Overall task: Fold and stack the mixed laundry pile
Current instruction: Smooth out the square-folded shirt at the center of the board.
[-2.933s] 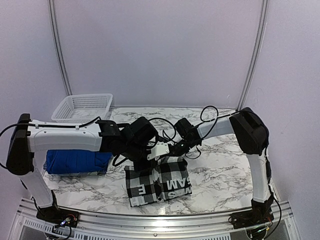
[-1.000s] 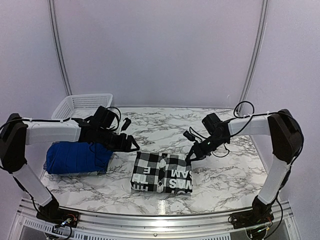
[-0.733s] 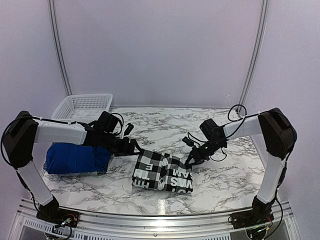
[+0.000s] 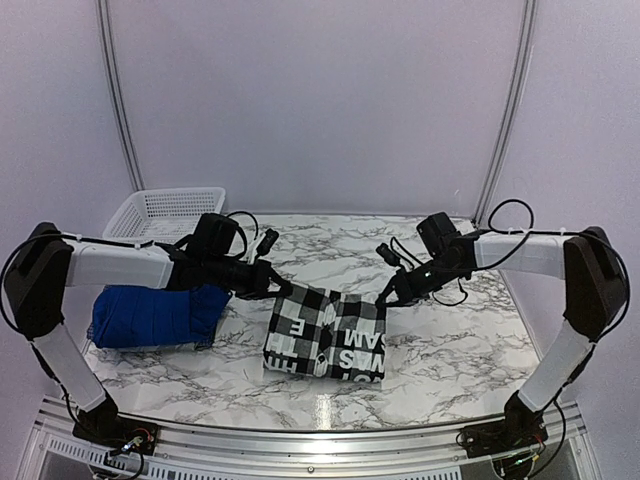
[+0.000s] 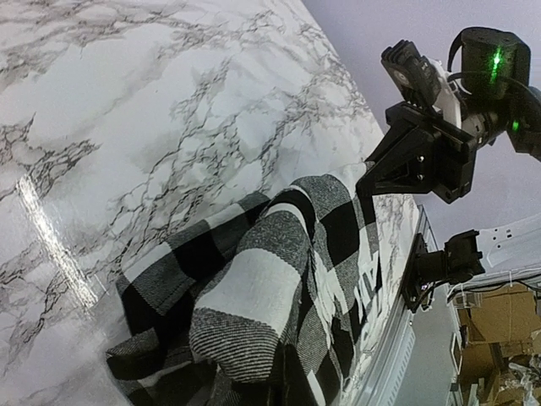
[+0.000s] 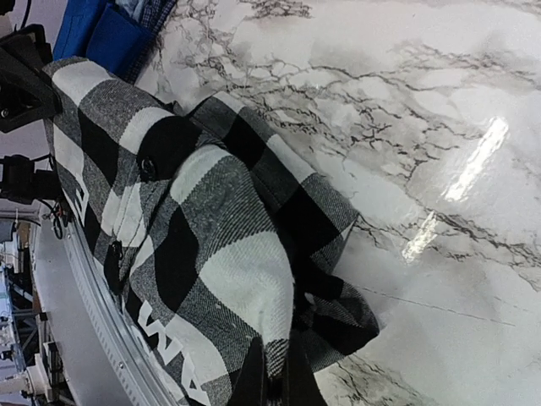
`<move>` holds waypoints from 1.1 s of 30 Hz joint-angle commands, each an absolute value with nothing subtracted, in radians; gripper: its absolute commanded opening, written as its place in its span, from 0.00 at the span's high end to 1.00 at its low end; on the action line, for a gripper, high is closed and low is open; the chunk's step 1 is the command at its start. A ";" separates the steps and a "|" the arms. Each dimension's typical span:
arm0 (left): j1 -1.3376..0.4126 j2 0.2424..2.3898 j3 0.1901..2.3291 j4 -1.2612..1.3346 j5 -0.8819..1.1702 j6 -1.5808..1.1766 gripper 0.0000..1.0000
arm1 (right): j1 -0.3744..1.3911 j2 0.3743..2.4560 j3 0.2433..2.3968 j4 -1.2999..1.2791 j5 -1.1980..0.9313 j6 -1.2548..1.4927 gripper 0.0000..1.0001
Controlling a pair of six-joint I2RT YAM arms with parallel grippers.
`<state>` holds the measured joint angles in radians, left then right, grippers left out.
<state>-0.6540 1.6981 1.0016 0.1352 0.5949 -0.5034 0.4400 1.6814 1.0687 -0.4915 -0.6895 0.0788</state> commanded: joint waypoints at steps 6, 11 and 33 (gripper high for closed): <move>-0.680 1.736 1.070 0.148 0.614 -0.404 1.00 | 0.375 1.700 1.043 -0.512 -0.602 0.089 1.00; -0.668 1.863 1.119 0.138 0.494 -0.431 1.00 | 0.372 1.818 1.058 -0.432 -0.563 0.115 1.00; -0.613 1.826 1.085 0.162 0.472 -0.440 1.00 | 0.442 1.705 1.154 -0.429 -0.683 0.176 1.00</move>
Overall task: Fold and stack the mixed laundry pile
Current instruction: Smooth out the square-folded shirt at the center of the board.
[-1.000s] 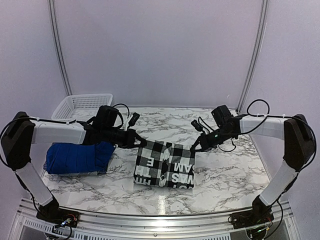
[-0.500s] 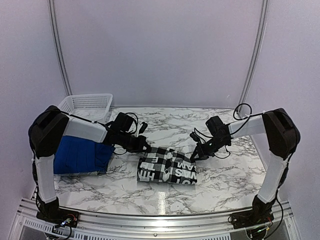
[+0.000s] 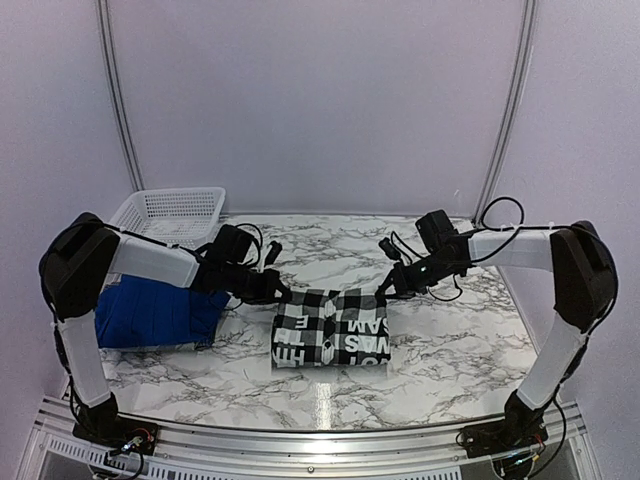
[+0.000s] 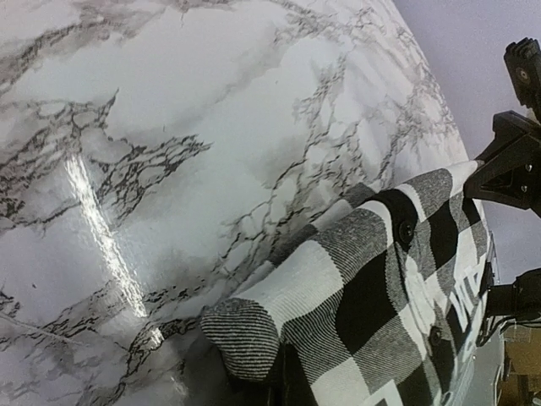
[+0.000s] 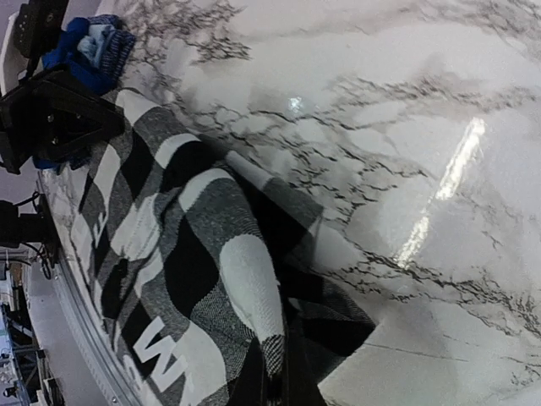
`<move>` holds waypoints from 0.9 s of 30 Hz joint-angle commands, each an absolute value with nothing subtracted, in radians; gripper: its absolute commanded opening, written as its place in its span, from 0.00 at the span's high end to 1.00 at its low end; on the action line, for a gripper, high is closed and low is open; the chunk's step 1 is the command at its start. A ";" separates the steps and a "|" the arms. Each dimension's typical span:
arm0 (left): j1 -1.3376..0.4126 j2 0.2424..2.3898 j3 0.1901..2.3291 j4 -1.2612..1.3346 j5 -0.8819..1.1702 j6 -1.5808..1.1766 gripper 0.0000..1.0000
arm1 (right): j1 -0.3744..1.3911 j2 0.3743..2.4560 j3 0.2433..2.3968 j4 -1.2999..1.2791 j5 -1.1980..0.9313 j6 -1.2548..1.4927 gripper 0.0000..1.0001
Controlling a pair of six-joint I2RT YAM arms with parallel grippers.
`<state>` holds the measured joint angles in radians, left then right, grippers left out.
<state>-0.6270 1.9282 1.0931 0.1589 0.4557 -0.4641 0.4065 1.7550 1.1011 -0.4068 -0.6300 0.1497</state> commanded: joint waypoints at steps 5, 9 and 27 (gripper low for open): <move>-0.609 1.769 1.044 0.154 0.458 -0.462 1.00 | 0.457 1.734 1.161 -0.422 -0.674 0.184 1.00; -0.584 1.836 1.028 0.142 0.372 -0.484 1.00 | 0.436 1.783 1.154 -0.382 -0.609 0.215 1.00; -0.573 1.942 1.162 -0.023 0.252 -0.414 0.56 | 0.354 1.915 1.221 -0.354 -0.443 0.174 0.71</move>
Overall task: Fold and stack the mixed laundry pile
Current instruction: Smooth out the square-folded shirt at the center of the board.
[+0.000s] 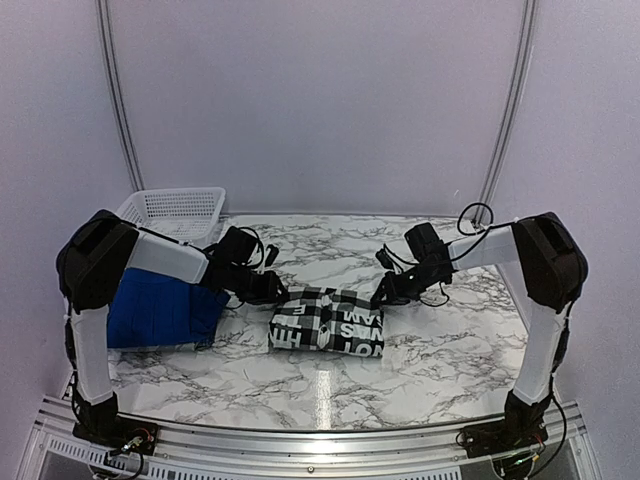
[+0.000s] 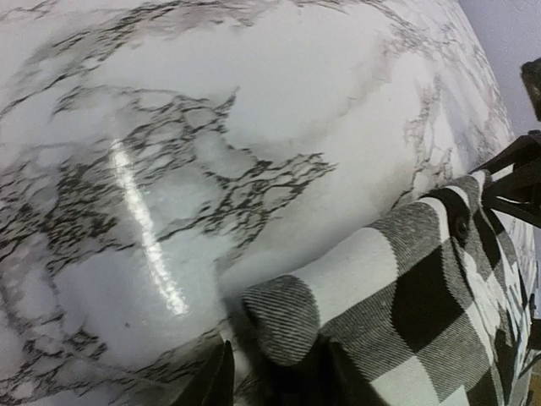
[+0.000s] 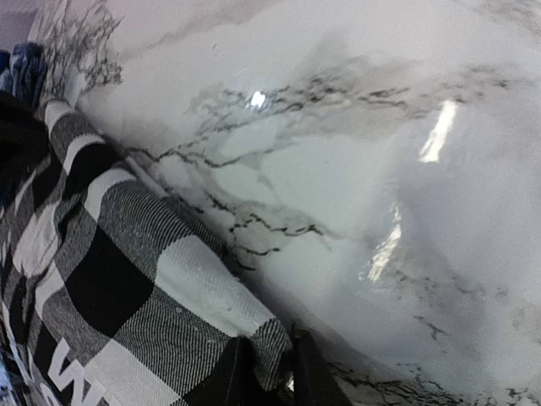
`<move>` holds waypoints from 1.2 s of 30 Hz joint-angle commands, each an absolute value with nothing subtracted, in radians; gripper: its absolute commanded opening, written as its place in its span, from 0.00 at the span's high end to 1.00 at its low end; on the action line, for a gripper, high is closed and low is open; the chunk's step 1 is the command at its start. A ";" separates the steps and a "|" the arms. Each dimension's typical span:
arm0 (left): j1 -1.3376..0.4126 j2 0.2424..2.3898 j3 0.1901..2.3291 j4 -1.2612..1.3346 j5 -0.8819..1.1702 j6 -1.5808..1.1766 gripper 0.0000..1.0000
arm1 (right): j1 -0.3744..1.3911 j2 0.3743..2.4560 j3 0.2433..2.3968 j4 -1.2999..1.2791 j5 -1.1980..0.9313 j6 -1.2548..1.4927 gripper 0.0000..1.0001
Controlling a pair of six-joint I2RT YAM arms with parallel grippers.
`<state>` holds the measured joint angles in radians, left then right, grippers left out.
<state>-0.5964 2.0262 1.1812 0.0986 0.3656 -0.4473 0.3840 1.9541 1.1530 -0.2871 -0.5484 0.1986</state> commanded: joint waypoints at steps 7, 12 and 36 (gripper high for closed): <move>-0.574 1.645 1.210 -0.136 0.118 -0.296 0.01 | 0.354 1.654 1.322 -0.450 -0.394 0.173 0.12; -0.573 1.460 1.224 -0.112 0.112 -0.253 0.01 | 0.354 1.472 1.338 -0.419 -0.346 0.185 0.01; -0.813 1.725 1.027 0.298 0.682 -0.775 0.01 | 0.655 1.579 0.789 0.402 -0.881 0.959 0.01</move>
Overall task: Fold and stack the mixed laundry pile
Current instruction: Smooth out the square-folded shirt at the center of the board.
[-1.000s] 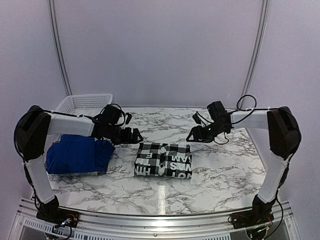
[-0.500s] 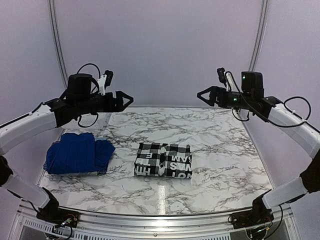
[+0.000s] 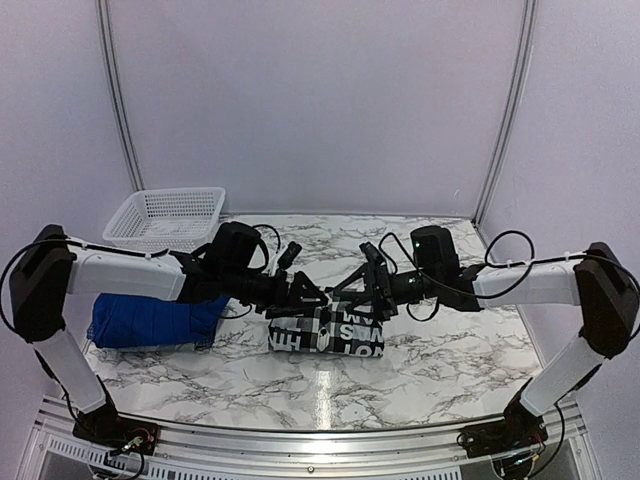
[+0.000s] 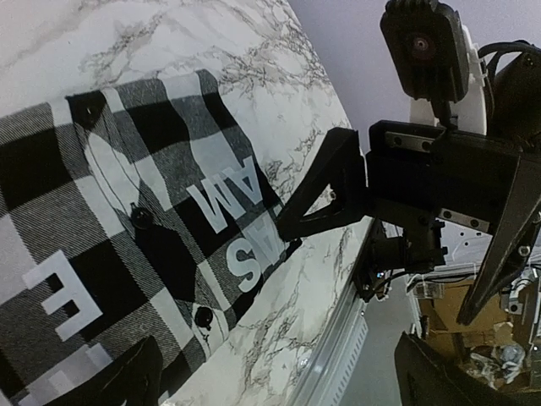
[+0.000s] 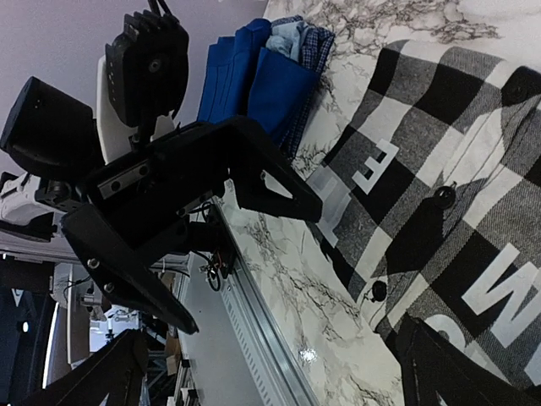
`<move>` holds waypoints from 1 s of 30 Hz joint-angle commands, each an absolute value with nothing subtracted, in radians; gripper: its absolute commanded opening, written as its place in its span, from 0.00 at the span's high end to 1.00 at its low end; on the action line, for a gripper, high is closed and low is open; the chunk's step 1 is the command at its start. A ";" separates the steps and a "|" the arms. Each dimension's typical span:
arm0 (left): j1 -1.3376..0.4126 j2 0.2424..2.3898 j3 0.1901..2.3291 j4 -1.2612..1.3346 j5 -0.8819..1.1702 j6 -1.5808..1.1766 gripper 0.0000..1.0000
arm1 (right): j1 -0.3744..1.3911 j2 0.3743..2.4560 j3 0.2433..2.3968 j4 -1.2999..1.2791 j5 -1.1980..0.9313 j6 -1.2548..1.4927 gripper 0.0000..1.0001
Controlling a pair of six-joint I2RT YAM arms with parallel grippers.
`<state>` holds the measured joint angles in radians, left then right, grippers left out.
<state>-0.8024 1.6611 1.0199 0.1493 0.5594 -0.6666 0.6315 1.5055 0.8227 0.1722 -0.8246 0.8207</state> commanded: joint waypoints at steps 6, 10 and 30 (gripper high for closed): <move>-0.809 1.882 0.956 0.438 0.702 -0.864 0.01 | 0.640 1.724 0.655 0.467 -0.877 0.946 0.01; -0.799 1.936 0.834 0.600 0.674 -0.969 0.01 | 0.609 1.813 0.543 0.555 -0.883 0.960 0.02; -0.739 1.953 1.142 0.352 0.612 -0.798 0.01 | 0.504 1.790 0.897 0.335 -0.900 0.795 0.01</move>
<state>-0.7624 1.8282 1.0878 0.4141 0.6189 -0.8238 0.5308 1.6760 0.8742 0.3122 -0.8989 0.8021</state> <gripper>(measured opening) 0.989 0.986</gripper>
